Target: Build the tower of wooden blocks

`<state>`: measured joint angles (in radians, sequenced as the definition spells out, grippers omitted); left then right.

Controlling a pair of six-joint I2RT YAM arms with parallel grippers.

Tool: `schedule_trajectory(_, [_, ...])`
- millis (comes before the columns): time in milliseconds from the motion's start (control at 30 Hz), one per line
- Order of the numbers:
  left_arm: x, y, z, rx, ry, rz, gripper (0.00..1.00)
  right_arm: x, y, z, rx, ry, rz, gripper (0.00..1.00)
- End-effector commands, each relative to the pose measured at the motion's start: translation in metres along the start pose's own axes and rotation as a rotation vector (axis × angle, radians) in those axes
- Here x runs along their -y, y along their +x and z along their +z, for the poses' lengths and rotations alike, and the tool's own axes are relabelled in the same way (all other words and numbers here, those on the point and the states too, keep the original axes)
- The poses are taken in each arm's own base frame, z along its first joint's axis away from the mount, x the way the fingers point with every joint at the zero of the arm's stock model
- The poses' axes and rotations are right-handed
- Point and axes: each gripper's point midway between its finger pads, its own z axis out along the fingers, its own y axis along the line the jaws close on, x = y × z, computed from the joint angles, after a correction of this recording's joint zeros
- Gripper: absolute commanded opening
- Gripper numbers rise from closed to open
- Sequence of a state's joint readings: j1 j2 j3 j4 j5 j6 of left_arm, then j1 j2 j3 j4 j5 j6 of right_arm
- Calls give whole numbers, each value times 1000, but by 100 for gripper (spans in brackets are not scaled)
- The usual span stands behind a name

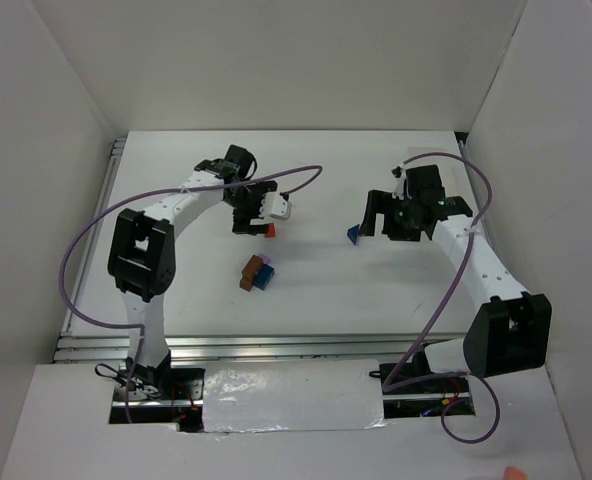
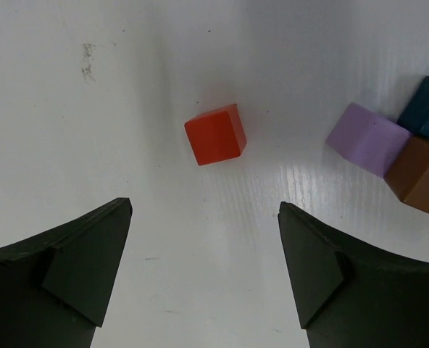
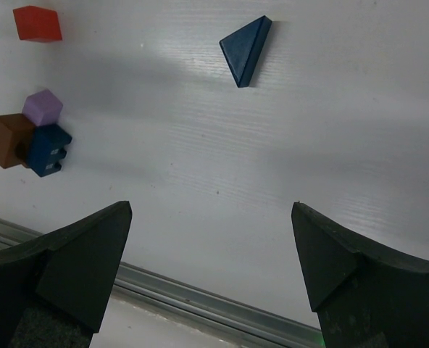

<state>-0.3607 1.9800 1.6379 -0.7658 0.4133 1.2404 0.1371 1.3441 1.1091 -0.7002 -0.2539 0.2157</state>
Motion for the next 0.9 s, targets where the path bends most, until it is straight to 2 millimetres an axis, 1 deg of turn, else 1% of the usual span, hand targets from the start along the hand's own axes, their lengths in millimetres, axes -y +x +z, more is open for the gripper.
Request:
schedule_trajectory(0, [-2,-11,22,54,26,62,96,-7,-10,-18,42,1,-8,100])
schedule_trajectory(100, [-8,-22,32,71,-4,-11,98,-6,-8,-20,53,2,-7,100])
schedule_trajectory(133, [-12,-24,34,72,-21,-32,98,-7,-9,-21,60,2,-9,100])
schedule_trajectory(167, [-12,-24,36,71,-29,-88,99,-6,-8,-22,62,3,-8,100])
schedule_trajectory(200, [-12,-26,38,70,-38,-101,99,-7,-10,-25,76,3,-13,100])
schedule_trajectory(233, [-16,-28,40,68,-57,-104,97,-6,-7,-24,74,5,-15,100])
schedule_trajectory(300, [-16,-30,43,61,-75,-134,95,-5,-7,-27,89,9,-19,100])
schedule_trajectory(333, [-17,-31,46,47,-88,-136,89,-4,-6,-27,89,11,-21,100])
schedule_trajectory(400, [-16,-31,51,31,-92,-153,83,-5,-6,-29,99,8,-26,100])
schedule_trajectory(433, [-16,-30,52,23,-95,-156,80,-3,-6,-30,102,12,-24,100])
schedule_trajectory(467, [-16,-26,54,-1,-106,-170,79,-3,-5,-30,104,12,-28,100])
schedule_trajectory(733, [-3,-16,57,-34,-89,-190,79,3,-3,-35,113,25,-26,100])
schedule_trajectory(867, [-3,-7,62,-55,-111,-202,78,3,-3,-36,118,25,-26,100])
